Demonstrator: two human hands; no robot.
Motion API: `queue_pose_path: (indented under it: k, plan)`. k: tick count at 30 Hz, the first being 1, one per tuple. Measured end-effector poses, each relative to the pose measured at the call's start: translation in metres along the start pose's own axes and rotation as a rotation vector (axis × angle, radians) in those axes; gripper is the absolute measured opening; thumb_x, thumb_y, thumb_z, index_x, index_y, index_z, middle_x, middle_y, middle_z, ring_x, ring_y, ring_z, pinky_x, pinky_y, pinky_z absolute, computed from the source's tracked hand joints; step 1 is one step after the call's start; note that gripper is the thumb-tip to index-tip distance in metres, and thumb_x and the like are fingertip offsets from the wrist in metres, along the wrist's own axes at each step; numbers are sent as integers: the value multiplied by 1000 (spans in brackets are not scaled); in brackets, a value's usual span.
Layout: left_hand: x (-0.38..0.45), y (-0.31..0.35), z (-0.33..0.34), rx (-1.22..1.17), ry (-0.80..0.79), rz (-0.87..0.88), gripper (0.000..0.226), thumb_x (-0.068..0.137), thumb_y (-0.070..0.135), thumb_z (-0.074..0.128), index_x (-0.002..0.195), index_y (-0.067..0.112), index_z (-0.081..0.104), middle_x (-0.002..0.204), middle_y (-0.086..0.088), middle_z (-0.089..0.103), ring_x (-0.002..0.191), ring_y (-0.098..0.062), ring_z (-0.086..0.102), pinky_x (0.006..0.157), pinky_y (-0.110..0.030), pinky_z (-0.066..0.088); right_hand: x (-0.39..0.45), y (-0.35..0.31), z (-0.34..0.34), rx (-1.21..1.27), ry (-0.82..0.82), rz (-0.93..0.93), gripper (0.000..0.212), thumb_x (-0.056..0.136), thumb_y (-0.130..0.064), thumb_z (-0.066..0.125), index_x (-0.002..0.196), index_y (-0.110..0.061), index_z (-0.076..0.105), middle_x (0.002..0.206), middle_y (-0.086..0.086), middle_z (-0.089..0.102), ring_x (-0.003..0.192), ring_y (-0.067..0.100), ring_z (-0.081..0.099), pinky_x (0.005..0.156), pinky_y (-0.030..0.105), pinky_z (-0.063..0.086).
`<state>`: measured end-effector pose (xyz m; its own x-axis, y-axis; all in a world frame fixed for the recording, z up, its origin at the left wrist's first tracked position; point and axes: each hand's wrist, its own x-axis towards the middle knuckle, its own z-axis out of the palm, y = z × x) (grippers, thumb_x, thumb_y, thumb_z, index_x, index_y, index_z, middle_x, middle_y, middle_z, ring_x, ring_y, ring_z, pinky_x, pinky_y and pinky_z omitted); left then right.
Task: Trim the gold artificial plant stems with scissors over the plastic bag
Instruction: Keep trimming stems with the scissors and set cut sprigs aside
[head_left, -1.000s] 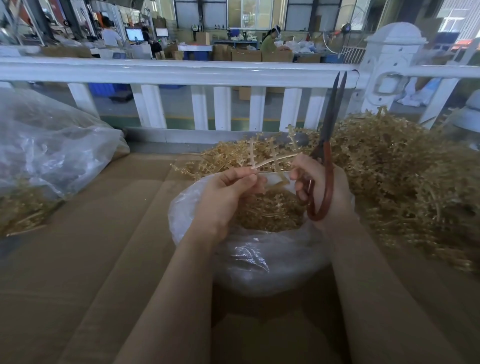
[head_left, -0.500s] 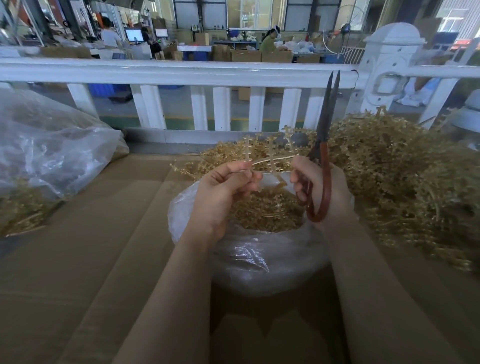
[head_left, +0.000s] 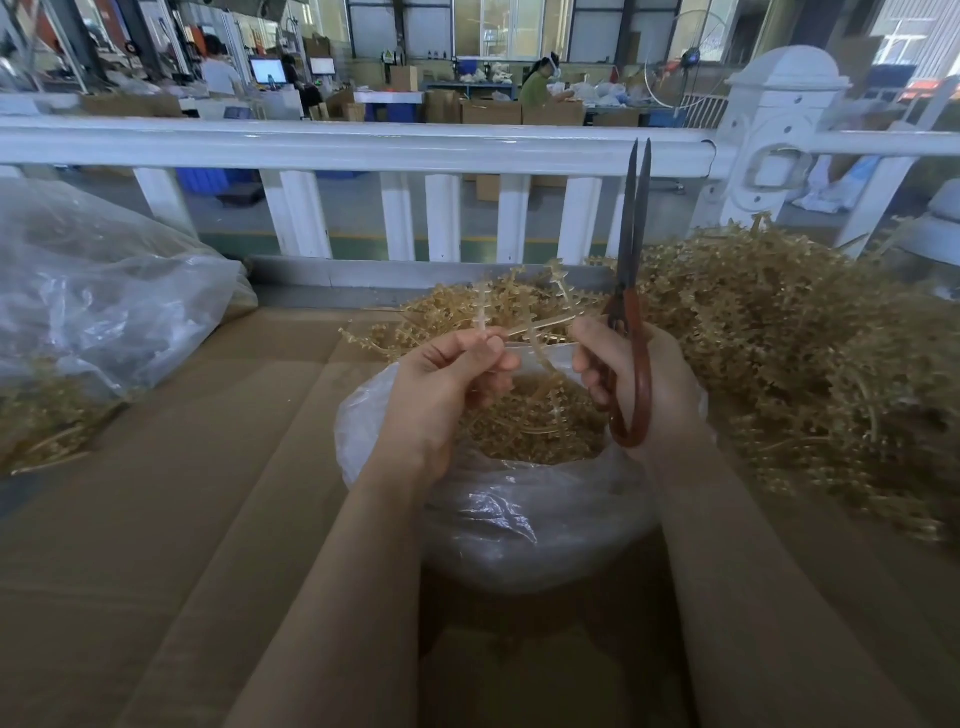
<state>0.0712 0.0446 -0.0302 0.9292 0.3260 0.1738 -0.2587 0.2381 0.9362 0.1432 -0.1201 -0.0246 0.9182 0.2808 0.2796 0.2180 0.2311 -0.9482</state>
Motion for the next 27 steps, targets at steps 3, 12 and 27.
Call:
queue_pose_path:
  k: [3, 12, 27]
  plan:
    - [0, 2, -2, -63, 33, 12, 8, 89, 14, 66, 92, 13, 73, 77, -1, 73, 65, -12, 60, 63, -23, 51, -1, 0, 1, 9, -4, 4, 20, 93, -23, 72, 78, -12, 68, 65, 2, 63, 49, 9, 48, 43, 16, 36]
    - [6, 17, -35, -813, 254, 137, 13, 101, 16, 52, 97, 13, 64, 86, 1, 69, 74, -4, 67, 72, -17, 57, -1, 1, 2, -165, 60, -48, 22, 93, -16, 72, 79, 1, 66, 57, -4, 60, 47, 1, 51, 50, 7, 42]
    - [10, 13, -62, -892, 813, 83, 16, 104, 22, 52, 107, 11, 63, 97, 2, 70, 82, -8, 69, 76, -18, 55, 12, 19, 1, -787, -221, 6, 33, 69, -47, 89, 77, -21, 71, 59, -16, 66, 53, -2, 61, 50, 16, 44]
